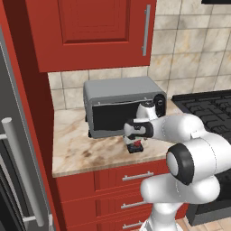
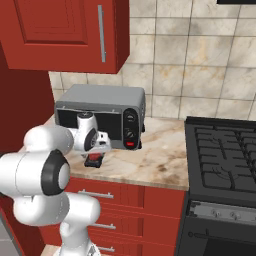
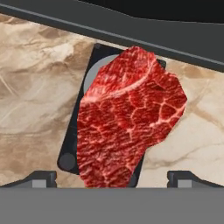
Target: Take the steak from the fridge and place it on the digital scale on the counter by the fridge. Wait a few seconds for a reading, then move it to the plate on the dining counter.
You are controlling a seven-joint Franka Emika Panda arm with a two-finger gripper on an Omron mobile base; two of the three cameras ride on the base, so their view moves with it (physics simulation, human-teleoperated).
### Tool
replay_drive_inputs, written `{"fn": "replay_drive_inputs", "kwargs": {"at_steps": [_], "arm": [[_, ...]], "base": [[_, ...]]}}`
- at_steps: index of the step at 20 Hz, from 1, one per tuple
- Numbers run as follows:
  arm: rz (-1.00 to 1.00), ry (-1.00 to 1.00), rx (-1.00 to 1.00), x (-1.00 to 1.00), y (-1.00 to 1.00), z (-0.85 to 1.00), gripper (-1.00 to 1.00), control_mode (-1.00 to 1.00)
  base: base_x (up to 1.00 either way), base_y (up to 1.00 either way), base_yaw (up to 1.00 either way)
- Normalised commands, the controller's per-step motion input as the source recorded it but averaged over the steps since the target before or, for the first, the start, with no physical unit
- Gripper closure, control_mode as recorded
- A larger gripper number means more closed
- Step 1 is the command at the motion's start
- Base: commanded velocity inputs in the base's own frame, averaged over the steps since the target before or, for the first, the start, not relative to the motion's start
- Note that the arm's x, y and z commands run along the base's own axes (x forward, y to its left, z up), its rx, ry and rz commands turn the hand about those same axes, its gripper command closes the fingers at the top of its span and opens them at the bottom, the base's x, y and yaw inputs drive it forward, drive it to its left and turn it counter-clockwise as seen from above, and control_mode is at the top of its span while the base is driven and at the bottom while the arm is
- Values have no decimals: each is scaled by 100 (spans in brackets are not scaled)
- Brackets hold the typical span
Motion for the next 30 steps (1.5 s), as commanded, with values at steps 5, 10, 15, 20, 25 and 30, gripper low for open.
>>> {"fn": "replay_drive_inputs", "kwargs": {"at_steps": [5, 10, 15, 20, 25, 30], "arm": [[-5, 9, 0, 34, 7, 9, -100, -100], [-9, 8, 0, 15, 6, 0, -100, -100], [-6, 8, 0, -22, -1, -16, -100, -100], [-4, 2, 0, -34, -5, -10, -100, -100], [-3, 0, 3, -43, -12, -12, -100, -100], [-1, -2, 5, -9, -2, -10, -100, -100]], "base": [[0, 0, 0], [0, 0, 0], [0, 0, 0], [0, 0, 0], [0, 0, 0], [0, 0, 0]]}}
